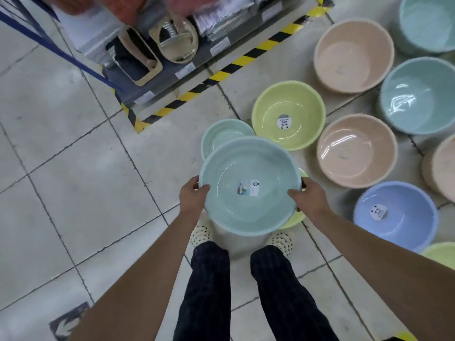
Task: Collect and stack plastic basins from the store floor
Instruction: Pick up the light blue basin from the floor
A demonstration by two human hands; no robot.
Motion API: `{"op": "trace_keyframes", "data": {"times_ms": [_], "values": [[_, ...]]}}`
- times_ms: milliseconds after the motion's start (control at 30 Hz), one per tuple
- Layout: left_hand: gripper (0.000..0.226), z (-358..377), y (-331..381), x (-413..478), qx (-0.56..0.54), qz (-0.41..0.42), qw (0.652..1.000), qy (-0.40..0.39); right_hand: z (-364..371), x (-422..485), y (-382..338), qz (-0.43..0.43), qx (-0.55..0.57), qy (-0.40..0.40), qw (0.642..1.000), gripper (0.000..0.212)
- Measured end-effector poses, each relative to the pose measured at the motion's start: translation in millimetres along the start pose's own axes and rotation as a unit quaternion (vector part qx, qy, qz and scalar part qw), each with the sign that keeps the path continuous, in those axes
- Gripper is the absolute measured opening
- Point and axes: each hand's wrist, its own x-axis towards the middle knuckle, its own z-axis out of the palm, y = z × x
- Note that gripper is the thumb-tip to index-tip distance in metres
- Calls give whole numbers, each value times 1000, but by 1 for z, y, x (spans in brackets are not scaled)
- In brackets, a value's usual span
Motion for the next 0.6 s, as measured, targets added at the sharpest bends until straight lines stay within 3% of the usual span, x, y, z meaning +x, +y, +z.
{"op": "trace_keyframes", "data": {"times_ms": [267, 467, 600], "values": [[14, -6, -14, 87, -20, -34, 999, -3, 57, 76, -23, 22, 38, 18, 999, 16], [38, 12, -33, 165, 10, -27, 999, -34, 103, 145, -21, 12, 94, 36, 995, 29], [20, 28, -42, 215, 63, 12, 998, -25, 132, 190, -20, 12, 138, 10, 990, 37]]}}
